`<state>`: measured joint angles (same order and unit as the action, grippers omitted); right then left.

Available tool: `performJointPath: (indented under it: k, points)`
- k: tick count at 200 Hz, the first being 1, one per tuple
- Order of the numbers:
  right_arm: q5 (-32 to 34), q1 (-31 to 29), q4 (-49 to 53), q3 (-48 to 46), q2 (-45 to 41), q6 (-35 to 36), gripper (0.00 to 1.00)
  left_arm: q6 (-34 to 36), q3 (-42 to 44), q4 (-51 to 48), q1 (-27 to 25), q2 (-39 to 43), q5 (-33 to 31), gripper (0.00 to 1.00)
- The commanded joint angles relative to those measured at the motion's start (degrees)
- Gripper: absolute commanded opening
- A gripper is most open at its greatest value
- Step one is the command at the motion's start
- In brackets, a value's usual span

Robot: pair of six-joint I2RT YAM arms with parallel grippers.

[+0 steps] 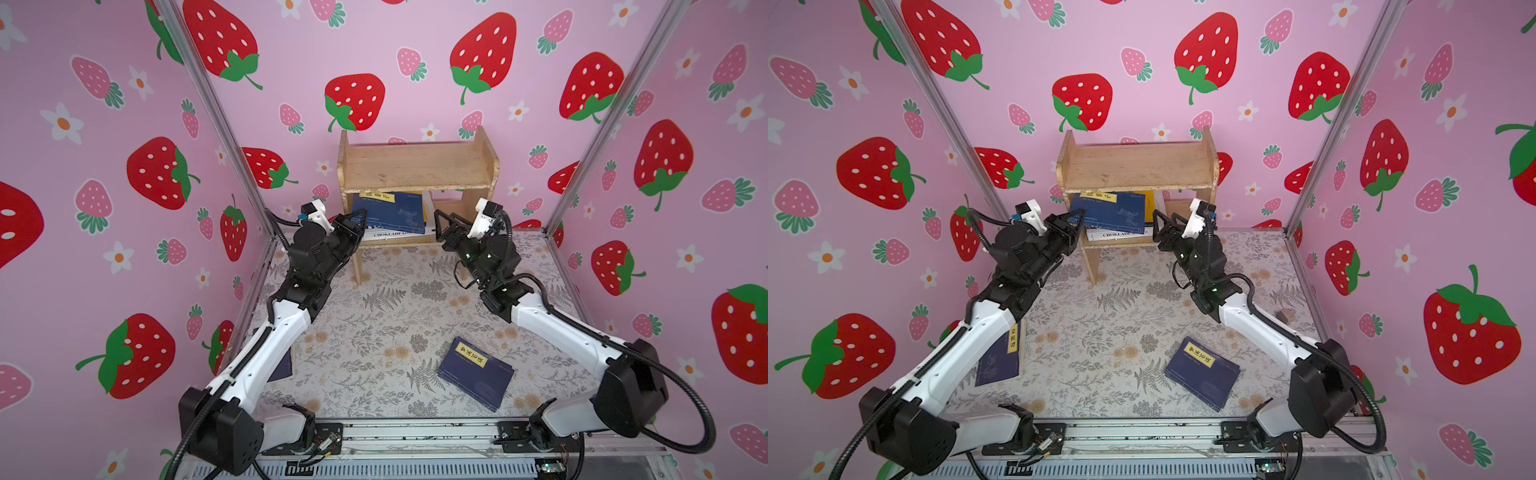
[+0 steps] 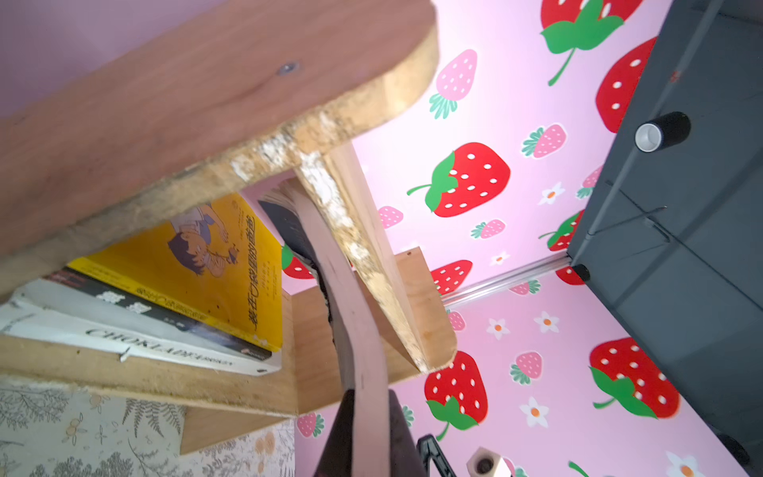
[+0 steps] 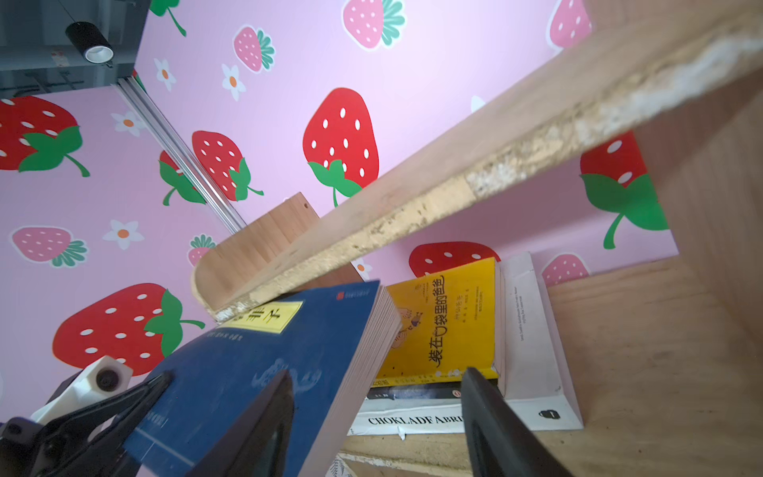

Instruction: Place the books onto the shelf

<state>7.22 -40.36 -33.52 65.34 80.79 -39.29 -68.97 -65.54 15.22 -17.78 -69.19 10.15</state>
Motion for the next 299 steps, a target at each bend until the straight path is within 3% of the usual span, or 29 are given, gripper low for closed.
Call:
performJointPath:
  k: [1, 48, 95, 160, 200, 249, 282, 299]
  points:
    - [-2.56, -0.49, 5.05, 1.12, -3.67, 1.25, 0.66, -0.16, 0.13, -2.82, 0.82, 6.12, 4.71, 0.0]
    - [-3.74, -0.84, 3.57, 2.92, -8.27, 4.49, 0.68, 7.96, -10.71, -8.38, 0.74, 10.29, 5.68, 0.0]
    - [-2.22, -0.86, 2.15, 8.33, -5.73, 8.33, 0.68, 6.73, -21.81, -4.85, 1.57, -1.67, 9.34, 0.0]
    - [0.63, -0.83, 0.82, 21.32, 6.81, 12.73, 0.7, 3.49, -31.55, -0.84, 1.78, -16.19, 4.17, 0.0]
    - [1.87, -0.86, 2.42, 31.03, 15.98, 13.69, 0.7, 3.23, -32.45, -2.45, 2.02, -19.1, 1.16, 0.0]
    - [5.95, -1.19, 5.13, 35.77, 21.83, 11.79, 0.75, 3.77, -34.07, -8.13, 2.24, -20.75, -1.95, 0.0]
    - [7.69, -1.72, 5.96, 37.41, 24.64, 9.1, 0.72, 3.93, -35.69, -10.37, 3.01, -22.17, -3.44, 0.21]
    - [8.65, -2.1, 7.15, 38.73, 26.0, 9.09, 0.71, 4.22, -37.03, -12.51, 3.62, -22.77, -2.67, 0.37]
